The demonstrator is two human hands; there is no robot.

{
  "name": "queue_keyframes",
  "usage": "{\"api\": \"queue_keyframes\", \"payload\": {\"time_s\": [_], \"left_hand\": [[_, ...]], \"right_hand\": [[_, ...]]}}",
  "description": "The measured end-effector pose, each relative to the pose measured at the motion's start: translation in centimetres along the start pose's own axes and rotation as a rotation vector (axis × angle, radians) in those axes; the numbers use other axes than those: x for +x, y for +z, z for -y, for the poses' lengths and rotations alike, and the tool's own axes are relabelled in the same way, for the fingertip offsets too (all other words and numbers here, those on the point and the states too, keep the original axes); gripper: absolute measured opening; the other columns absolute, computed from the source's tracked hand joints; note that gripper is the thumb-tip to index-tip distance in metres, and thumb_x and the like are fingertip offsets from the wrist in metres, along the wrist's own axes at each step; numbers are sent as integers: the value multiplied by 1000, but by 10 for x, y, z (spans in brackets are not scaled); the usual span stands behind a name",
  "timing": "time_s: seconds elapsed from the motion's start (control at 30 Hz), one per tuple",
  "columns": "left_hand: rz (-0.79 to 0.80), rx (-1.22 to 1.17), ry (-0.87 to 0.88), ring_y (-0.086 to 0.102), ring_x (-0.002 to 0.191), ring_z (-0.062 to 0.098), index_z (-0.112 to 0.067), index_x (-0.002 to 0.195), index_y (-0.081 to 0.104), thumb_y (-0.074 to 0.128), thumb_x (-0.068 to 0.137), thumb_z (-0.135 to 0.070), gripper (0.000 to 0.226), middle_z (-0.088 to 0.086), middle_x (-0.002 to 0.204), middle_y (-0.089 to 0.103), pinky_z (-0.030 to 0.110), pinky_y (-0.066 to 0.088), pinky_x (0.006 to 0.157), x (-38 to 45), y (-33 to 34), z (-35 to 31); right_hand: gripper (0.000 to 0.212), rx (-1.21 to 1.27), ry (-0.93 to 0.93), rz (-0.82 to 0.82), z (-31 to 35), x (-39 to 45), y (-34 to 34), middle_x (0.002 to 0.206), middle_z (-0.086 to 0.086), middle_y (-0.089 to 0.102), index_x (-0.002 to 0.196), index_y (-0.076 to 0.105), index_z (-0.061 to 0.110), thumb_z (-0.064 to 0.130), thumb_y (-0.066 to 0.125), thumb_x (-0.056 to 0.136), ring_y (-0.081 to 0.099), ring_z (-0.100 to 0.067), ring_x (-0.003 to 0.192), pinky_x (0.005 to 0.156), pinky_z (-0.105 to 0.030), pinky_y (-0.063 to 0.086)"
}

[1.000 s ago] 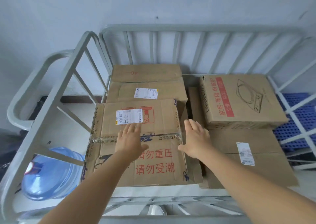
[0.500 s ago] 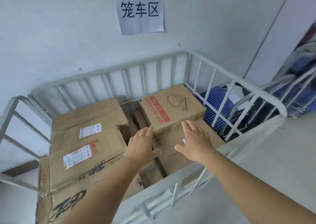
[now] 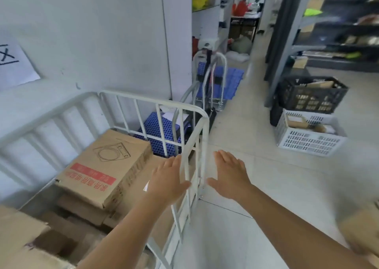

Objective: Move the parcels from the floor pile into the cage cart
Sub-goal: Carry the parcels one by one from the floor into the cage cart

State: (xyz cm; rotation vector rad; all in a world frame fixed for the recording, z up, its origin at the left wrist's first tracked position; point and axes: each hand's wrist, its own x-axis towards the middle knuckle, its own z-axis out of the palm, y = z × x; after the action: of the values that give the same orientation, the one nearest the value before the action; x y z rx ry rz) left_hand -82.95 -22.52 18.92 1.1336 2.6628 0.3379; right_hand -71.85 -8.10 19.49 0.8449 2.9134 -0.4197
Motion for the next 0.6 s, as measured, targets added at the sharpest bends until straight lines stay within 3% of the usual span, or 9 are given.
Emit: {"api": "queue_keyframes", "payload": {"time_s": [0.37,0.6], "left_hand": [[179,102,424,16,147,21,-17,155,5,50,93,-50,83,2,160,16,37,20,118,34,53,-142],[276,137,625,15,147,18,-17,155,6,47,95,-49,79,2,160,15,31,18,116,41,95,-253]], "right_hand": [[87,80,496,-17,-138,-90,8,164,-1,-3,157,0,16,51,50,95,-2,-22,151,120,-41,5],[87,155,737,-79,-234,-148,17,163,-2,5,156,5,14,51,52,93,5,-22,150,119,-41,12]]}}
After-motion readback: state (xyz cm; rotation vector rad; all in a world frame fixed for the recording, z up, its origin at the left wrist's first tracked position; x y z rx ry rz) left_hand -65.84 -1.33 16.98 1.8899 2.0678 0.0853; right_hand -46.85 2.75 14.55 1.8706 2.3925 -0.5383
